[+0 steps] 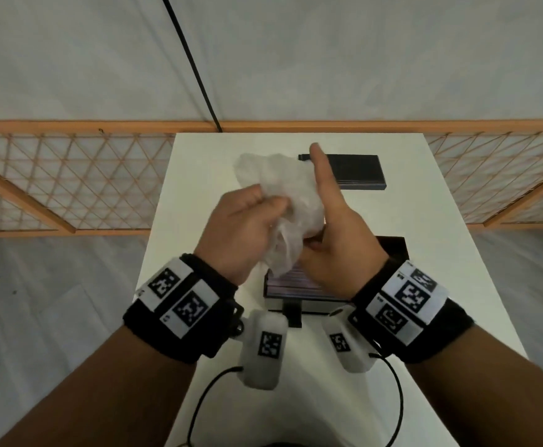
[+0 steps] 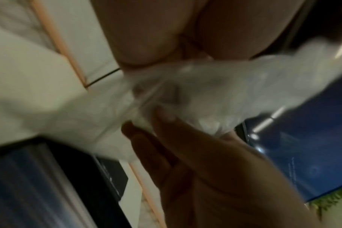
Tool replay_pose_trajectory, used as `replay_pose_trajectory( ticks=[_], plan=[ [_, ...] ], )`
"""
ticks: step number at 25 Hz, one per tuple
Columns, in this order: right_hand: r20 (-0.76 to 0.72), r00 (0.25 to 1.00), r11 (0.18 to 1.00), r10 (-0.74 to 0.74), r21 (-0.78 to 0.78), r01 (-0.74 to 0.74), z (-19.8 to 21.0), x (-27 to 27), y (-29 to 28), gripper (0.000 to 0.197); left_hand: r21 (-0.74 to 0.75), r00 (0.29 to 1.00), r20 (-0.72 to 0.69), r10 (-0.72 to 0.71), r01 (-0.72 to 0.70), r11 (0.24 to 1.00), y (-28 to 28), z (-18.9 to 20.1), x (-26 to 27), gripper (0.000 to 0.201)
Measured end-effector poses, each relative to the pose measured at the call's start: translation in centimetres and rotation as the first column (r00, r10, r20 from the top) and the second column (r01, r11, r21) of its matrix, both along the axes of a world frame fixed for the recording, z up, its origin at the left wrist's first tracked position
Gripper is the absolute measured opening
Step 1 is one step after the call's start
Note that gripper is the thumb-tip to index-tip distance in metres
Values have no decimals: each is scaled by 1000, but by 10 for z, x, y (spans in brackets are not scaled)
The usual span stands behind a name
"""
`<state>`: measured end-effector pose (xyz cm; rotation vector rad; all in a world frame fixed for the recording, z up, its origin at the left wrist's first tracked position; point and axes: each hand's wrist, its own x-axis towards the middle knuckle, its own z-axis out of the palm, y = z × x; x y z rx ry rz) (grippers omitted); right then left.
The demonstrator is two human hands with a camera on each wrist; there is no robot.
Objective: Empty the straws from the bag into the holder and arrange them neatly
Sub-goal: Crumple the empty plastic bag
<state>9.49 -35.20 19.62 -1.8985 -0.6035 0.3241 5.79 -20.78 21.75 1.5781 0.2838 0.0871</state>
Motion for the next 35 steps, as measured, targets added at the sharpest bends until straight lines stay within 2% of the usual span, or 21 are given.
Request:
replay_pose_trajectory(
  ticks=[1, 3, 6, 7, 9, 10, 12, 15, 16, 18, 20, 22, 23, 24, 26, 28, 29, 30, 32, 33, 35],
  plan=[
    [33, 999, 1000, -16, 13, 15, -5, 2, 1, 88, -44, 994, -35, -101, 99, 994, -4, -2, -1, 23],
    [213, 969, 980, -123, -126, 152, -10, 9, 1, 52, -41, 984, -29, -176, 174, 984, 5, -3, -3, 29],
    [310, 875, 899, -372, -113, 422, -5, 14, 3, 33, 9, 996, 49, -70, 70, 998, 30, -12, -15, 32],
    [299, 854, 887, -427, -48, 460, -1, 12, 9, 24, -52, 995, 48, -89, 92, 994, 35, -17, -21, 41],
    [321, 846, 894, -426, 7, 448, 3, 5, 23, 7, -227, 944, -11, -331, 320, 920, 35, -29, -35, 76],
    [275, 871, 909, -406, 30, 415, 5, -2, 32, 13, -242, 905, 7, -426, 415, 877, 38, -34, -37, 86],
    [4, 945, 941, -328, 94, 326, 8, -19, 51, 21, -184, 864, 132, -486, 503, 844, 47, -41, -32, 83],
    [-325, 922, 972, -213, 24, 233, -3, -36, 73, 39, -248, 900, 154, -408, 435, 865, 66, -37, -20, 95],
    [-405, 893, 971, -196, 43, 233, -7, -41, 78, 45, -231, 902, 150, -404, 429, 873, 69, -38, -20, 89],
    [-642, 754, 936, -140, 163, 313, -10, -45, 81, 31, -153, 898, 150, -415, 436, 887, 66, -45, -25, 50],
    [-692, 708, 936, -141, 141, 324, -10, -49, 78, 32, -218, 942, 140, -306, 330, 918, 62, -48, -31, 22],
    [-455, 846, 948, -276, 16, 318, -14, -54, 61, 55, -309, 994, 54, -100, 112, 945, 64, -55, -30, 19],
    [-187, 937, 956, -294, -60, 288, -11, -58, 54, 63, -303, 1000, -4, 2, -3, 953, 65, -58, -29, 21],
    [70, 980, 972, -184, -134, 192, -4, -62, 48, 71, -289, 995, -55, 78, -91, 953, 65, -59, -26, 24],
    [354, 932, 960, 76, -277, 26, -7, -67, 38, 78, -312, 989, -105, 103, -131, 941, 59, -55, -28, 28],
    [480, 873, 958, 83, -279, 62, -15, -64, 28, 53, -323, 995, -90, 30, -58, 945, 42, -45, -35, 29],
    [475, 879, 968, 36, -235, 88, -17, -60, 24, 33, -280, 999, -50, -20, 5, 960, 34, -41, -39, 30],
    [387, 922, 981, -10, -173, 84, -18, -55, 17, 19, -200, 996, 10, -86, 86, 976, 26, -39, -43, 34],
    [3, 998, 998, -67, 7, 67, -18, -53, 8, 18, 1, 966, 119, -229, 231, 973, 8, -39, -52, 43],
    [-230, 971, 981, -70, 158, 108, -16, -54, 4, 22, 81, 949, 147, -280, 271, 959, -1, -39, -55, 42],
    [-643, 765, 876, -28, 352, 328, -19, -55, -1, 37, 175, 926, 157, -343, 316, 933, -16, -40, -61, 32]
  ],
)
